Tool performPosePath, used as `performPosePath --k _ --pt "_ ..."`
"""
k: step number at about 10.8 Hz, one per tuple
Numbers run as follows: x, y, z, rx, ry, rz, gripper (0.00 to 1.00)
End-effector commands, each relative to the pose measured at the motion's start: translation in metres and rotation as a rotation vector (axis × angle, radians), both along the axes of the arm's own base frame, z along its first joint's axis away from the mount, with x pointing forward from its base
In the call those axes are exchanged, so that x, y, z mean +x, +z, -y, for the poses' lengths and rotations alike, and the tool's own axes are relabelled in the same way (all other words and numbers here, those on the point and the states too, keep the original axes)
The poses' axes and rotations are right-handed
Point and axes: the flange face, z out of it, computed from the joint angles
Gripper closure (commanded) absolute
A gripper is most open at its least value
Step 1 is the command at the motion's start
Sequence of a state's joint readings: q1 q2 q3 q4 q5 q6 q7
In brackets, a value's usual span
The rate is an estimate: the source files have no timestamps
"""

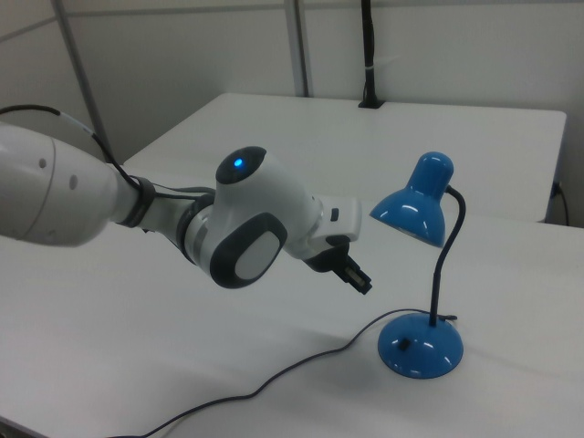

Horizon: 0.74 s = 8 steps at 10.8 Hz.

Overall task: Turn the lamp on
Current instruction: 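Move the gripper down to the switch on the blue lamp base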

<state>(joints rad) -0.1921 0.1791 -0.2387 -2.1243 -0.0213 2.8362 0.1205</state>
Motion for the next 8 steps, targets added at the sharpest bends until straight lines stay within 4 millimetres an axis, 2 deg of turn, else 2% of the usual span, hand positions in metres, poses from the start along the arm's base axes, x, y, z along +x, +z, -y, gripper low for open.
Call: performPosePath --k 1,5,8 --pt "-0.013 -0.023 0.008 -0.029 -0.028 0.056 1.00" --pt "-0.026 -0.059 0.028 -0.076 -0.066 0.147 1.00" --pt "-0.034 -0.067 0.044 -0.080 -0.095 0.139 1.00"
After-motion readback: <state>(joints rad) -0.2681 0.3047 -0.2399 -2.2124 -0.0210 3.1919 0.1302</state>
